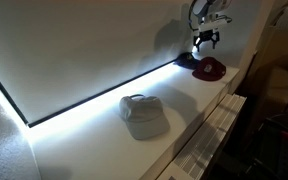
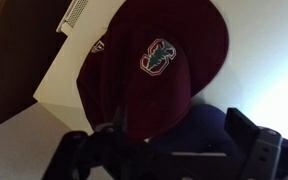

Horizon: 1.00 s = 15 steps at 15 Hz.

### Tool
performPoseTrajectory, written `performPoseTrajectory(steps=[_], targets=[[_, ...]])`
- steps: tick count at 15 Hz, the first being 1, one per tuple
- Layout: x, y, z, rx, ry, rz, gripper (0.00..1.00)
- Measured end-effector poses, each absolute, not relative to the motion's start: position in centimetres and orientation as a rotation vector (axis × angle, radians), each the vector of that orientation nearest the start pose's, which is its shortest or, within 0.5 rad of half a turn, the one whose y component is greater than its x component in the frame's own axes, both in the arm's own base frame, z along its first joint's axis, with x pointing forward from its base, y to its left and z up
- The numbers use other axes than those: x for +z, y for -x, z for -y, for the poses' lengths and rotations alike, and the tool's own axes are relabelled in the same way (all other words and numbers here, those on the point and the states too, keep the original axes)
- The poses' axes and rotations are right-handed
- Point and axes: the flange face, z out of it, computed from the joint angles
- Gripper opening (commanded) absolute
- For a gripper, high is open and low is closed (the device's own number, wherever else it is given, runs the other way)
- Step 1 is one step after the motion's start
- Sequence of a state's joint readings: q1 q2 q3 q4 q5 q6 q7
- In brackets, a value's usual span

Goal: Put the red cap on the white cap

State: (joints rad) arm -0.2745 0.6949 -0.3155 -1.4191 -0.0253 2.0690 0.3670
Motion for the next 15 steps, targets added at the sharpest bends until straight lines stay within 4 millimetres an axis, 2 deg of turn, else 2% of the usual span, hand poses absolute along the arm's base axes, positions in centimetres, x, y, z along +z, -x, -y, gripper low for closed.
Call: performPoseTrajectory(steps=[3,5,7,11,13,15], targets=[[30.8,-62.6,36.6,0.064,3.044,-1.434,1.00],[30.8,-62.8,36.6,0.030,2.987,-1.541,1.00],[29.0,-62.8,37.2,0.015,2.900,-1.721,1.00],[23.8,-62.0,40.1,0.049,2.750,-2.058,1.00],[23.2,-62.2,40.5,0.044,2.730,-2.098,1.00],[23.6,-62.4,40.5,0.030,2.727,-2.101,1.00]])
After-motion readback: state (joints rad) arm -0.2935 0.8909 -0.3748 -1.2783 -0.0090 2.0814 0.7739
